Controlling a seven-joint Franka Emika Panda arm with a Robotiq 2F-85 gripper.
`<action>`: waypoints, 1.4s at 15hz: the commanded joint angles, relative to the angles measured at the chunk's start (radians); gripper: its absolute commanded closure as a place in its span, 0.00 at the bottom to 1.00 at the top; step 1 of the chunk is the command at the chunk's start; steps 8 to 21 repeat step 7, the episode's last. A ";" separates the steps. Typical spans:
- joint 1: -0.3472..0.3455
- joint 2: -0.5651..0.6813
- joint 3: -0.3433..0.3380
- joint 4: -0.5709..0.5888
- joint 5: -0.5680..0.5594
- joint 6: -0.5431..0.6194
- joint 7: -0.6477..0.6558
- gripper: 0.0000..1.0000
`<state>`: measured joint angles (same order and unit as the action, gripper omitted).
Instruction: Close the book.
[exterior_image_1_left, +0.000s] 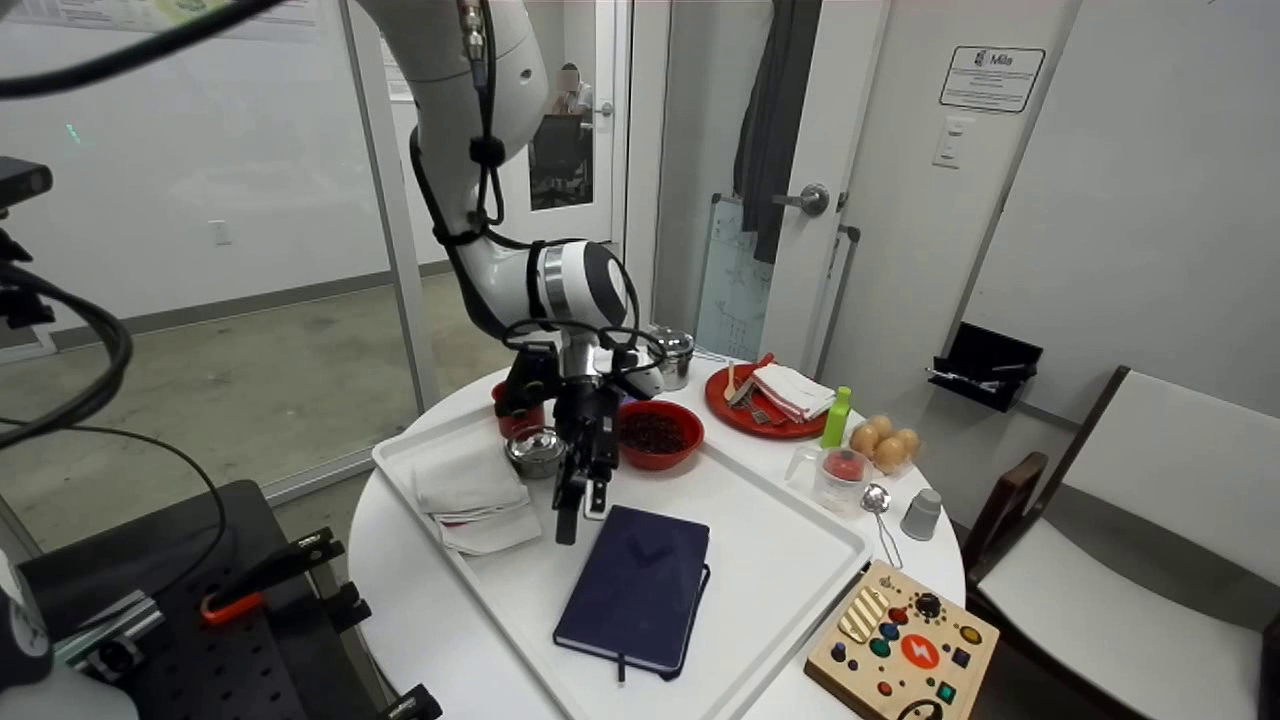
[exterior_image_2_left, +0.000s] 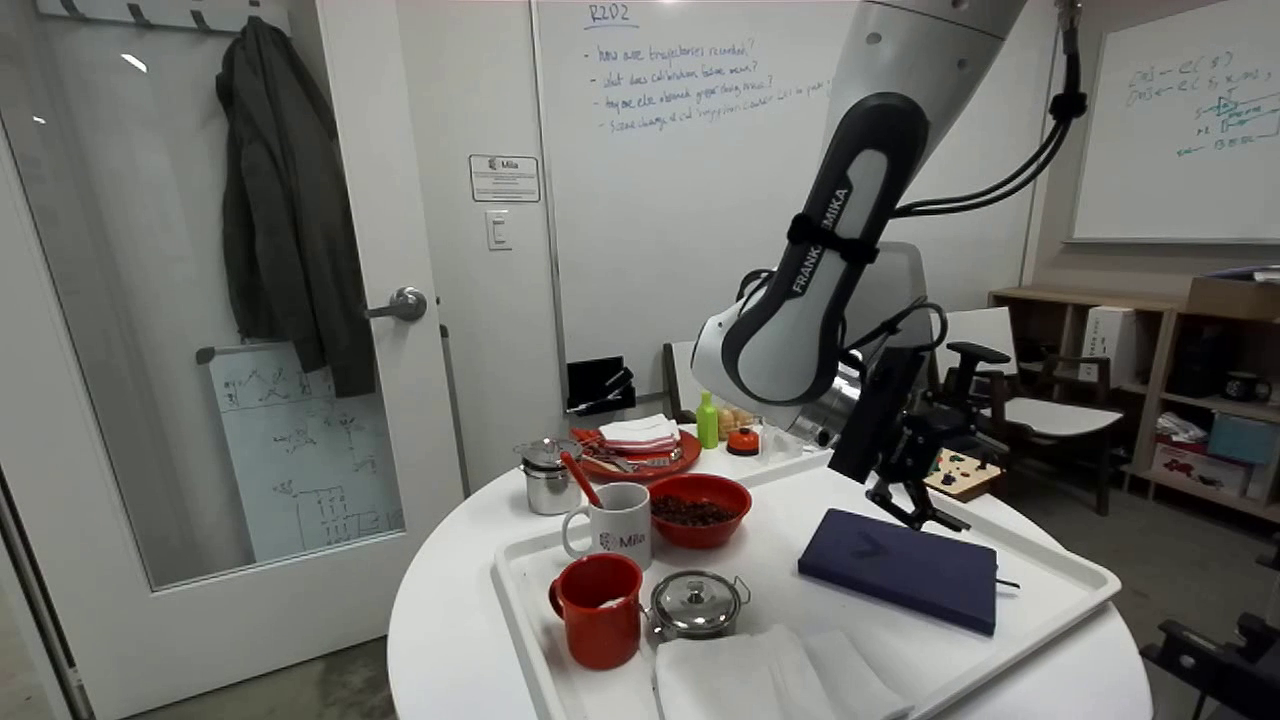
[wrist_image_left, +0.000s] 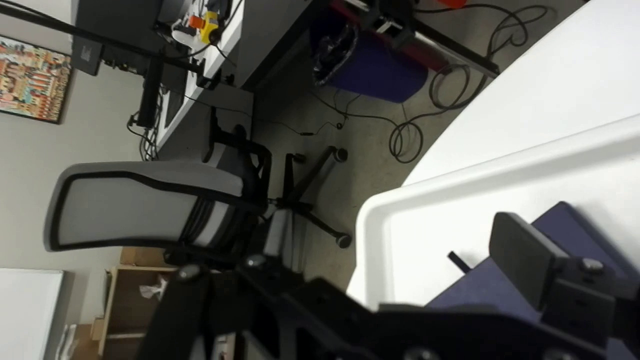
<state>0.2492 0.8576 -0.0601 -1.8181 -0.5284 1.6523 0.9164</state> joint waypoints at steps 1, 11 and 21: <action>0.017 -0.070 0.058 -0.105 -0.001 0.109 -0.085 0.00; 0.053 -0.049 0.059 -0.088 0.011 0.115 -0.085 0.00; 0.053 -0.049 0.059 -0.088 0.011 0.115 -0.085 0.00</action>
